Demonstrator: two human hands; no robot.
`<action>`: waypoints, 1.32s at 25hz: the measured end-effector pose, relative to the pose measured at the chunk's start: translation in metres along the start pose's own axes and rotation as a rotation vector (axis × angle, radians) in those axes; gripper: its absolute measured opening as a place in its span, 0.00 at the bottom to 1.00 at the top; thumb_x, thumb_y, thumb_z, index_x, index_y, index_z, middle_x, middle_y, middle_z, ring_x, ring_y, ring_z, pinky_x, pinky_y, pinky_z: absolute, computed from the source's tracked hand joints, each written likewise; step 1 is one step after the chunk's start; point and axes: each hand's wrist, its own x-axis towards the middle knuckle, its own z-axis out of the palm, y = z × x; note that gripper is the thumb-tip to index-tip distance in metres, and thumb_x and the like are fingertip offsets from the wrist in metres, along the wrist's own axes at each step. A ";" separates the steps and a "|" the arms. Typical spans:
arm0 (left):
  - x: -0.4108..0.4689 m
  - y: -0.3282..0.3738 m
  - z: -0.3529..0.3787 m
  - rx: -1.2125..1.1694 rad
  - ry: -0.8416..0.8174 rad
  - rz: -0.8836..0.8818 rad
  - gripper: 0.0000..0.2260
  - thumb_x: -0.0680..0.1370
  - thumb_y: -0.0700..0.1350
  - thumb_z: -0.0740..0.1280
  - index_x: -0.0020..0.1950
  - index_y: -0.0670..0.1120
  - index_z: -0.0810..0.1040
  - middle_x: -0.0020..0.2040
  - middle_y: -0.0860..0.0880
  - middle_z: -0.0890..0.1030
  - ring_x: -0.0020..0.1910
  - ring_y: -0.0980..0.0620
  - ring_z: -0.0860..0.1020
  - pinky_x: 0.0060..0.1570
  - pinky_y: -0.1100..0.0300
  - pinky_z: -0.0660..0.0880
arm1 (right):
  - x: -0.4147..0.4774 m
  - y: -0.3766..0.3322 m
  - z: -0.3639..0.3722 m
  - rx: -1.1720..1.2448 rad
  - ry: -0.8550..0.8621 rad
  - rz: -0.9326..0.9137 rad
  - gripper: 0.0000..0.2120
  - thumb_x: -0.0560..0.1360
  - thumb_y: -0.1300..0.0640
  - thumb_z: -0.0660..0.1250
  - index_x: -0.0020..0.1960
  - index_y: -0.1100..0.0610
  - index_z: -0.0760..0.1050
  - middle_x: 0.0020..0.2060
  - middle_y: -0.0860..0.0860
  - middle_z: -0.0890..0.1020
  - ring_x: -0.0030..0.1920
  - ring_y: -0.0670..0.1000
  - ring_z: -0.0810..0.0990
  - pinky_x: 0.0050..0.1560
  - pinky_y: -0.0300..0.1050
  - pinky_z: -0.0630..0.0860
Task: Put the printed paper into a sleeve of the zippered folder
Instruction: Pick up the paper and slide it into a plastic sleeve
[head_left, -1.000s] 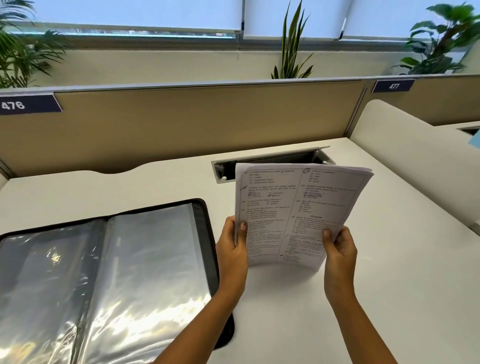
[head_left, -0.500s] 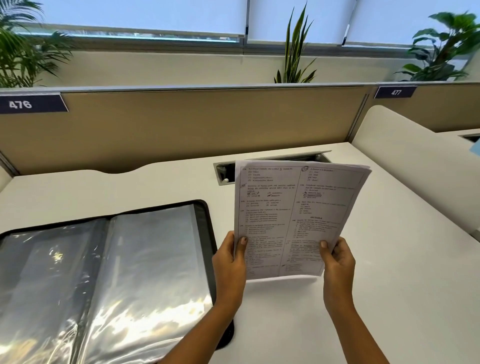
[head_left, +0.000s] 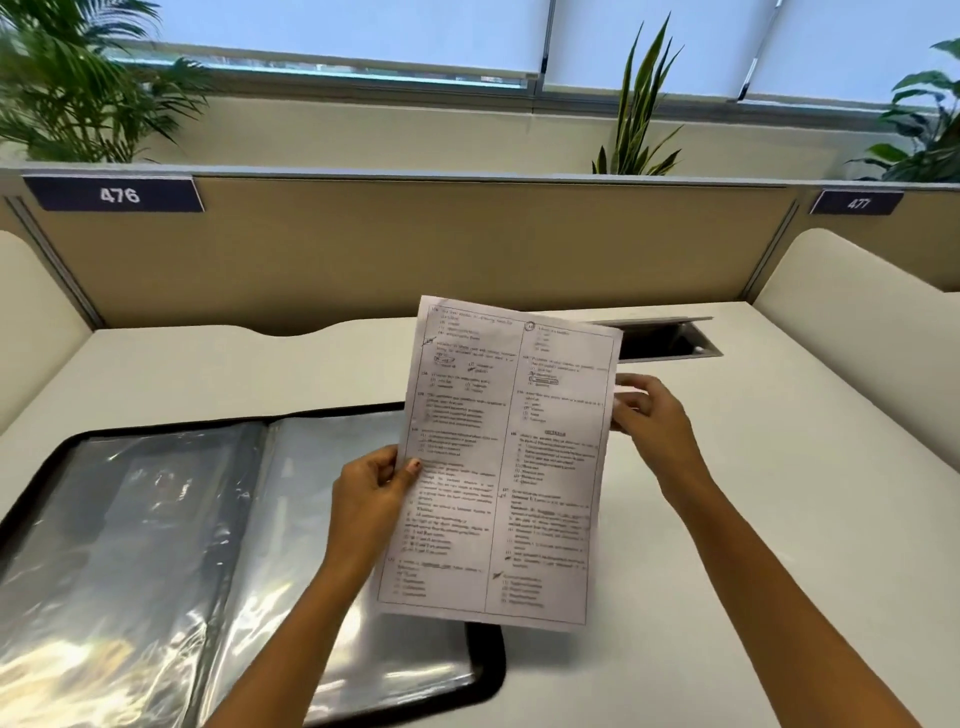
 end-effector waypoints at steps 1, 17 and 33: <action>0.001 -0.003 -0.011 0.035 -0.007 -0.022 0.04 0.77 0.45 0.68 0.47 0.54 0.81 0.42 0.54 0.86 0.36 0.52 0.85 0.35 0.57 0.82 | 0.007 -0.010 0.008 -0.027 0.002 -0.058 0.12 0.79 0.55 0.61 0.62 0.56 0.71 0.53 0.52 0.81 0.48 0.52 0.82 0.48 0.43 0.77; 0.048 -0.025 -0.123 0.107 0.262 -0.074 0.08 0.78 0.46 0.66 0.55 0.54 0.79 0.49 0.53 0.85 0.43 0.53 0.84 0.44 0.53 0.81 | 0.115 -0.076 0.133 -0.382 -0.816 -0.244 0.06 0.74 0.60 0.70 0.46 0.63 0.81 0.37 0.53 0.80 0.38 0.48 0.77 0.41 0.40 0.74; 0.118 -0.097 -0.065 0.771 -0.036 0.149 0.22 0.80 0.47 0.62 0.74 0.47 0.64 0.75 0.49 0.64 0.77 0.49 0.55 0.75 0.52 0.44 | 0.171 0.030 0.171 0.403 -0.231 0.522 0.16 0.76 0.67 0.64 0.64 0.65 0.73 0.62 0.59 0.78 0.54 0.54 0.79 0.56 0.47 0.74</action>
